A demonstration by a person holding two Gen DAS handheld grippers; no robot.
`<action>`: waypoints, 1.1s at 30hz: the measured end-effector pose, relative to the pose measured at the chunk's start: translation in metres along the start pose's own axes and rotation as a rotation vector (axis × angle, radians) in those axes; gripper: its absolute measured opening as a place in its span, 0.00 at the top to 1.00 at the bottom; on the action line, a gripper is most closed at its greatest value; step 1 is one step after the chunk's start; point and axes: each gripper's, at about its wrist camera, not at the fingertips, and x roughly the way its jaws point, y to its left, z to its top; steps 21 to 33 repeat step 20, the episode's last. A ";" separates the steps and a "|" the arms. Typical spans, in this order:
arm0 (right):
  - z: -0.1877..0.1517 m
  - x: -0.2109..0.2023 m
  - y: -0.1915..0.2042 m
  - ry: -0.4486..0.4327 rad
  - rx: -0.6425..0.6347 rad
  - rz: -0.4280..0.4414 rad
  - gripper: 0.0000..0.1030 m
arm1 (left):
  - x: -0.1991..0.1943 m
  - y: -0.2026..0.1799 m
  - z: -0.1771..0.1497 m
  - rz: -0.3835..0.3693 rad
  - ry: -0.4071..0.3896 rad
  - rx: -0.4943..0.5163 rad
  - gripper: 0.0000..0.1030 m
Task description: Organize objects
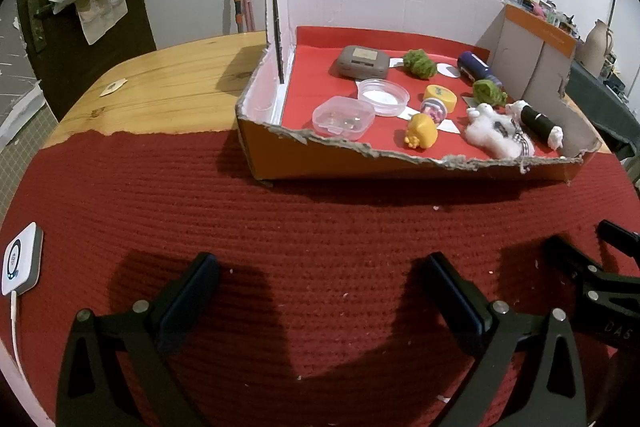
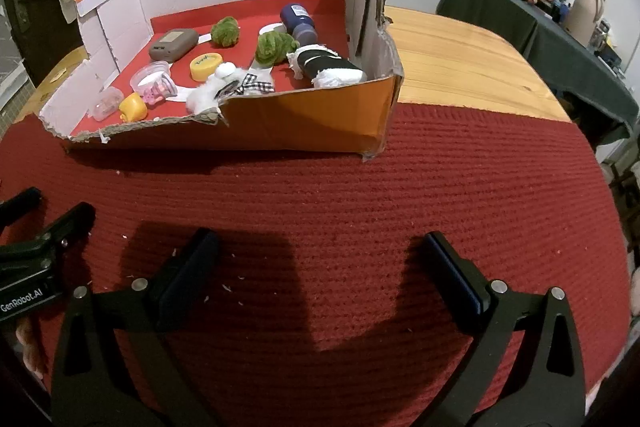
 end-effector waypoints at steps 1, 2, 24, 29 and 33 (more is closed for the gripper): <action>0.000 0.000 0.000 0.000 0.001 0.001 0.00 | 0.000 0.000 0.000 0.001 0.000 -0.001 0.00; 0.000 0.000 0.000 0.001 0.002 0.000 0.00 | 0.000 -0.001 0.000 0.005 0.000 -0.002 0.00; 0.001 0.000 0.000 0.002 0.005 -0.002 0.00 | 0.000 0.001 0.001 0.009 -0.004 -0.008 0.00; 0.001 0.000 0.000 0.002 0.005 -0.002 0.00 | 0.000 0.001 0.001 0.009 -0.004 -0.008 0.00; 0.001 0.000 0.000 0.002 0.005 -0.002 0.00 | 0.000 0.001 0.001 0.009 -0.004 -0.008 0.00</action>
